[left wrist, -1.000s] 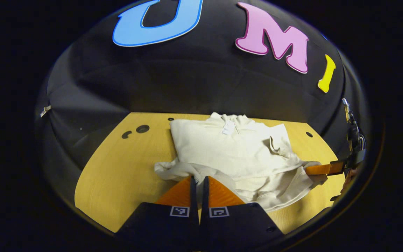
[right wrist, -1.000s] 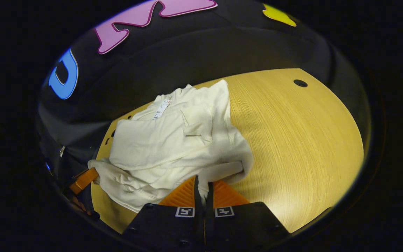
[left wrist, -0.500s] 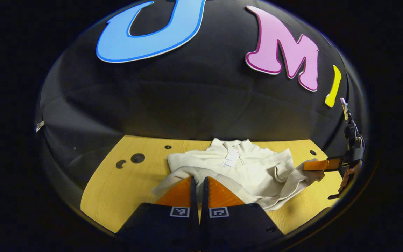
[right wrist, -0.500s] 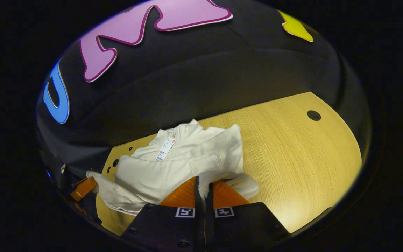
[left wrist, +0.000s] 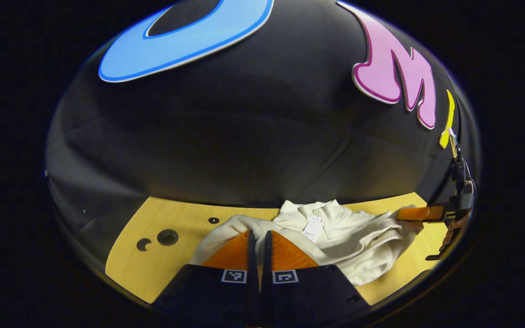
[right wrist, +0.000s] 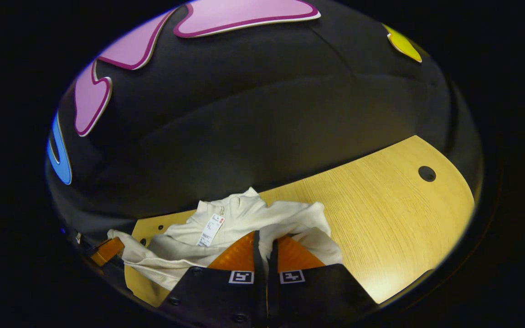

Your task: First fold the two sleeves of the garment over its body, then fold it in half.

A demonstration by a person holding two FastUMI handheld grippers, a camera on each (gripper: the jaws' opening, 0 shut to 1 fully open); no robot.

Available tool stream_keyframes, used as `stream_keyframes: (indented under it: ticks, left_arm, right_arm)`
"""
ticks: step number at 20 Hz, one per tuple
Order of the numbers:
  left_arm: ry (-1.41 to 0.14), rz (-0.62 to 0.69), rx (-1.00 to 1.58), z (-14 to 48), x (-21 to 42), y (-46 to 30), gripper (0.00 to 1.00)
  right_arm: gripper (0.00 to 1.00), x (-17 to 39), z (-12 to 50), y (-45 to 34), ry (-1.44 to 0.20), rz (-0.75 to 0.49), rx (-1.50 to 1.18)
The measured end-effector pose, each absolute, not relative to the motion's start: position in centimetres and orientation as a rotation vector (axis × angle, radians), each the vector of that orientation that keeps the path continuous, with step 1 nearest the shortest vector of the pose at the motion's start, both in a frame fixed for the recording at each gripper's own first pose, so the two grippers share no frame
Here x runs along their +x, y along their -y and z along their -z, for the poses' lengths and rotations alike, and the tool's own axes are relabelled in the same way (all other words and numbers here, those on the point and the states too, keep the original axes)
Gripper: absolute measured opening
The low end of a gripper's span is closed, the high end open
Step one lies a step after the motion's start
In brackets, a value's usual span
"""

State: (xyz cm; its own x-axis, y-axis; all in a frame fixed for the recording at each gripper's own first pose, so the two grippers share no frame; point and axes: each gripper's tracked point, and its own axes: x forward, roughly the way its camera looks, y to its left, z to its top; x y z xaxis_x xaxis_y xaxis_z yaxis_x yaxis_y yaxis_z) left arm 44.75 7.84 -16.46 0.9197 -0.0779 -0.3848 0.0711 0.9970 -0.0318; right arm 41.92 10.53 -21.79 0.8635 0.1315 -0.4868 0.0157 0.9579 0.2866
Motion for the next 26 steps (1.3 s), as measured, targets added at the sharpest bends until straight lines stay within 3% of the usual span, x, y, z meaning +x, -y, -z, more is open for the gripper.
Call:
stream_keyframes:
  ticks: [9,11,13,16,17,18,20,26]
  left_arm:
    - [-0.500,0.032,0.114,22.5,50.6,-9.1,0.06]
    - [-0.485,-0.021,0.134,22.4,50.9,-10.0,0.17]
    - [-0.477,-0.036,0.150,22.1,50.8,-10.7,0.41]
    - [-0.469,-0.051,0.121,20.9,50.2,-11.2,0.78]
    - [-0.460,-0.063,0.106,20.2,49.7,-11.5,0.85]
    - [-0.451,-0.071,0.091,19.7,49.3,-11.8,0.95]
    - [-0.439,-0.088,0.070,18.3,47.9,-12.8,0.98]
    - [-0.379,-0.092,0.048,12.0,42.2,-12.8,0.99]
  right_arm:
    - [0.06,47.2,25.6,-10.1,-0.511,0.040,0.252]
    - [0.17,47.0,25.9,-10.2,-0.507,0.019,0.204]
    - [0.30,46.5,25.8,-10.8,-0.509,-0.016,0.189]
    - [0.80,45.7,24.8,-11.1,-0.493,-0.034,0.161]
    - [0.96,45.4,24.2,-10.5,-0.473,-0.018,0.124]
    - [0.96,45.1,23.2,-9.6,-0.443,-0.001,0.070]
    - [0.98,44.1,20.9,-8.7,-0.394,0.014,-0.001]
    - [0.99,38.4,16.5,-6.6,-0.349,0.062,0.024]
